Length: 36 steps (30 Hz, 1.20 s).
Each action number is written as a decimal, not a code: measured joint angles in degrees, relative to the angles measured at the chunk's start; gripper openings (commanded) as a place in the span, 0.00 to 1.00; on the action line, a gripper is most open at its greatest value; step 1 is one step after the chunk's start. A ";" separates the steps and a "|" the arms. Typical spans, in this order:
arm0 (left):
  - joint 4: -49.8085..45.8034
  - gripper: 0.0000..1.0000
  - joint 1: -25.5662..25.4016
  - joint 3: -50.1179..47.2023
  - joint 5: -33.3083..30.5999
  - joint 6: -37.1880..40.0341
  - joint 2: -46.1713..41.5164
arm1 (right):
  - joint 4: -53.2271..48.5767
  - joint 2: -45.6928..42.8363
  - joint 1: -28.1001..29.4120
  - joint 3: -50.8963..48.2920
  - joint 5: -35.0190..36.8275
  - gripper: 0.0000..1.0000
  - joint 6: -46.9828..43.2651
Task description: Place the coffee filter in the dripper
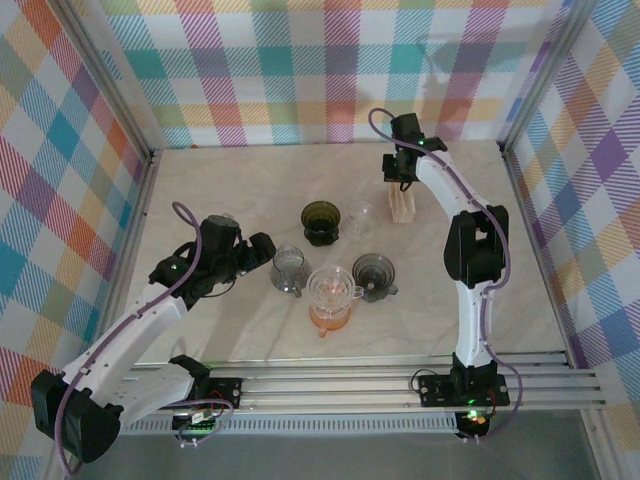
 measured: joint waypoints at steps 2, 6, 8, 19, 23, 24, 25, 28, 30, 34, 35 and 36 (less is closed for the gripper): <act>0.02 0.89 0.15 0.00 0.13 0.09 0.28 | -0.57 0.44 -0.11 0.57 0.02 0.17 0.00; 0.09 0.89 0.24 -0.04 0.20 0.13 0.83 | -0.94 1.01 -0.15 1.88 0.39 0.17 0.00; 0.42 0.89 0.24 -0.11 0.22 0.13 0.90 | -1.01 1.01 -0.26 2.08 0.59 0.18 0.00; 1.27 0.89 0.35 -0.52 0.61 0.13 1.22 | -1.92 2.32 -0.50 3.50 1.99 0.18 -0.04; 1.27 0.89 0.52 -0.74 0.66 0.13 1.27 | -2.10 3.21 -0.52 3.82 2.34 0.18 -0.22; 1.27 0.89 0.57 -0.76 0.70 0.13 1.27 | -2.12 3.41 -0.52 3.82 2.34 0.18 -0.24; 1.27 0.89 0.59 -0.76 0.79 0.13 1.27 | -2.12 3.58 -0.52 3.82 2.34 0.18 -0.24; 1.27 0.89 0.61 -0.79 1.03 0.13 1.27 | -2.34 3.76 -0.52 3.85 2.34 0.18 -0.24; 1.27 0.89 0.61 -0.79 1.09 0.13 1.27 | -2.34 3.76 -0.52 3.87 2.32 0.16 -0.24; 1.27 0.89 0.61 -0.81 1.09 0.13 1.27 | -2.49 3.89 -0.52 4.39 2.32 0.05 -0.31; 1.27 0.89 0.61 -0.83 1.09 0.13 1.27 | -2.51 3.87 -0.52 4.46 2.29 0.00 -0.55; 1.27 0.89 0.61 -0.85 1.11 0.13 1.27 | -2.45 3.89 -0.52 4.50 2.25 0.00 -0.50</act>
